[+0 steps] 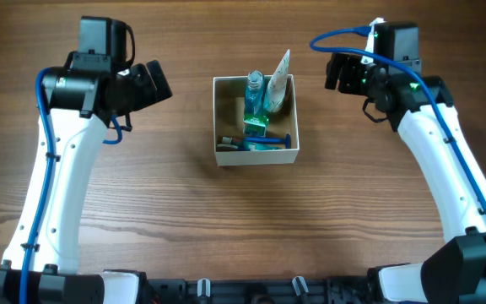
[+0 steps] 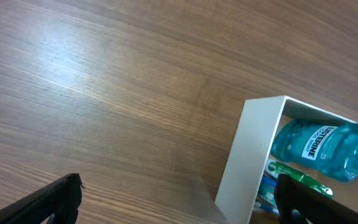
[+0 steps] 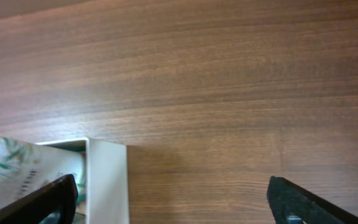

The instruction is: Pack container

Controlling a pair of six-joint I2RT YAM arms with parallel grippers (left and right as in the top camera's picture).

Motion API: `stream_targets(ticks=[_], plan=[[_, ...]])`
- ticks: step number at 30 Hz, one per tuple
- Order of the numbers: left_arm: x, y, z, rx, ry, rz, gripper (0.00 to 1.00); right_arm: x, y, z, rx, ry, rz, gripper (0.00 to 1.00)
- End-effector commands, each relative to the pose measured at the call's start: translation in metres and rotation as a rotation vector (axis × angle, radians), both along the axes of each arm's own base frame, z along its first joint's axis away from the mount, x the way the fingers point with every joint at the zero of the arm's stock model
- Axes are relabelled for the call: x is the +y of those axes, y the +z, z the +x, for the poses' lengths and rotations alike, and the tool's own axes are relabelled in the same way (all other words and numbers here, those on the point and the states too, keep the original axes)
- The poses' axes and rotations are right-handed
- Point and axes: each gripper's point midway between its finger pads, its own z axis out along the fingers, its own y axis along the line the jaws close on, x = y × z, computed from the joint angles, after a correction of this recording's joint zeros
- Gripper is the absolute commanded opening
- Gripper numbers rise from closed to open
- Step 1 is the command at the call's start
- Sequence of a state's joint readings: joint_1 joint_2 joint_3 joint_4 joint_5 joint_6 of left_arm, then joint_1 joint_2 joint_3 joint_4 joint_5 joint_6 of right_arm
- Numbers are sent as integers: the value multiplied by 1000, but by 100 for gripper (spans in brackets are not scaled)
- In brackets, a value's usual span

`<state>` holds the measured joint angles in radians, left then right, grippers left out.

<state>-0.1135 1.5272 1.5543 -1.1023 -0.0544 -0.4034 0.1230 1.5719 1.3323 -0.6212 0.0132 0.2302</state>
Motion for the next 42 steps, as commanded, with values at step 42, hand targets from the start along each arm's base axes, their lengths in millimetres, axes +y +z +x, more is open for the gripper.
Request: stream_targets(ticks=[42], plan=[[-7,28,-173,-475,-231,-16,100,-48,4,-232,-222,-434,385,100]])
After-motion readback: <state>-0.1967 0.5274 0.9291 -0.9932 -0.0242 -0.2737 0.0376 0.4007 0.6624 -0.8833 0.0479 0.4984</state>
